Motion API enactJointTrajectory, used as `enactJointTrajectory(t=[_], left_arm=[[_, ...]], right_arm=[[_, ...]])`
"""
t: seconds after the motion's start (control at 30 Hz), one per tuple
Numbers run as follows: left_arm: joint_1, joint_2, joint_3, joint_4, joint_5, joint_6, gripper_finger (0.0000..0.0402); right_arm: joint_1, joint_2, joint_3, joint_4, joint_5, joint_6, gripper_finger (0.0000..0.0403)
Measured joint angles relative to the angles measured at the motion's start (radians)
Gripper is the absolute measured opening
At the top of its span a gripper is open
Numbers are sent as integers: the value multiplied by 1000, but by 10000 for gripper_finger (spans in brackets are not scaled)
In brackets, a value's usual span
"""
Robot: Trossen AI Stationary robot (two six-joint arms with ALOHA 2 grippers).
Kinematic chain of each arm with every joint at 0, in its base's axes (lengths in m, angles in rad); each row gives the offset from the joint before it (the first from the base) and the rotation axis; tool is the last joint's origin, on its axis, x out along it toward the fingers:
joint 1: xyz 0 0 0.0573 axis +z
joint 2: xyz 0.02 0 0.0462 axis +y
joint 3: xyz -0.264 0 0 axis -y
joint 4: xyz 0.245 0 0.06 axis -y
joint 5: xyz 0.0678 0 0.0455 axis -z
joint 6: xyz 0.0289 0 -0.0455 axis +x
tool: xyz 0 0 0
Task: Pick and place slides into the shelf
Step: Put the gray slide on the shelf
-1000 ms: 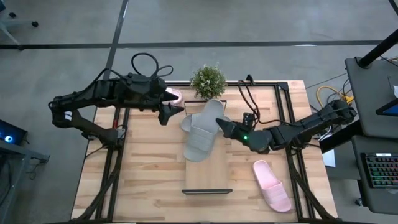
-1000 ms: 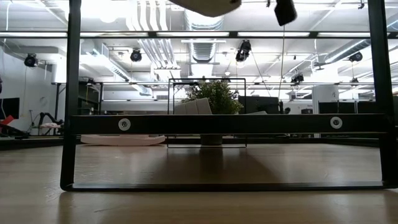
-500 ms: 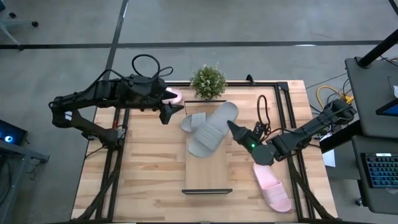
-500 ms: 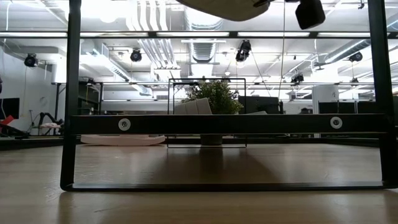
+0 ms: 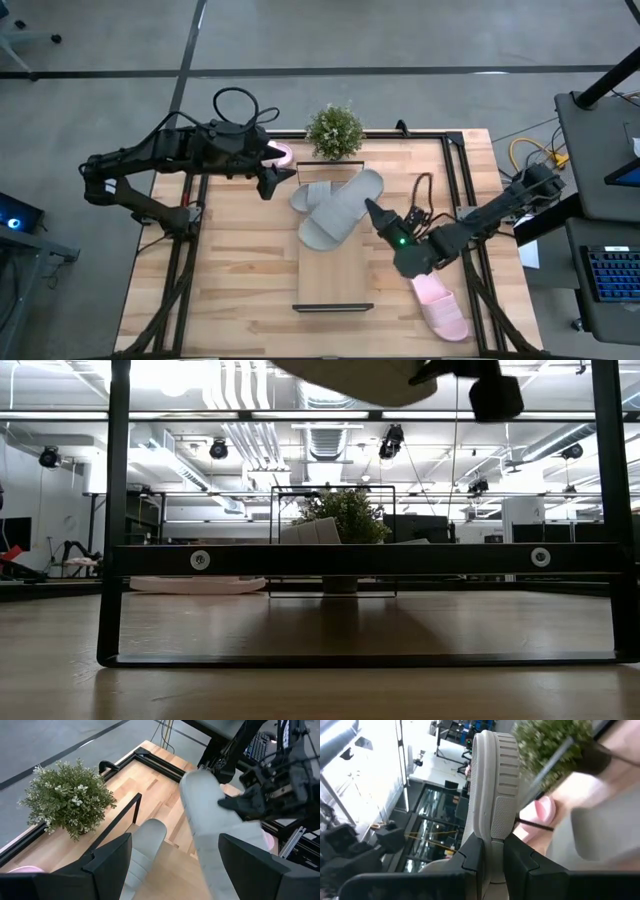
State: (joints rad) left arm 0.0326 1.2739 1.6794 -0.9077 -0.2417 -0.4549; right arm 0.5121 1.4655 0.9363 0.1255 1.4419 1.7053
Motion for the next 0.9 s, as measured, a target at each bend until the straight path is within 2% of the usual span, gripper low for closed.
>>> enactJointTrajectory(t=[0.4, 0.63, 0.9], left_arm=[[0, 0, 0, 1, -1, 17, 282], [0, 0, 0, -5, 2, 10, 282], [-20, 0, -1, -165, 53, -102, 282]], right_arm=[[10, 202, 64, 16, 121, 281, 39], [10, 210, 72, 14, 125, 258, 39], [0, 186, 72, 9, 131, 215, 39]])
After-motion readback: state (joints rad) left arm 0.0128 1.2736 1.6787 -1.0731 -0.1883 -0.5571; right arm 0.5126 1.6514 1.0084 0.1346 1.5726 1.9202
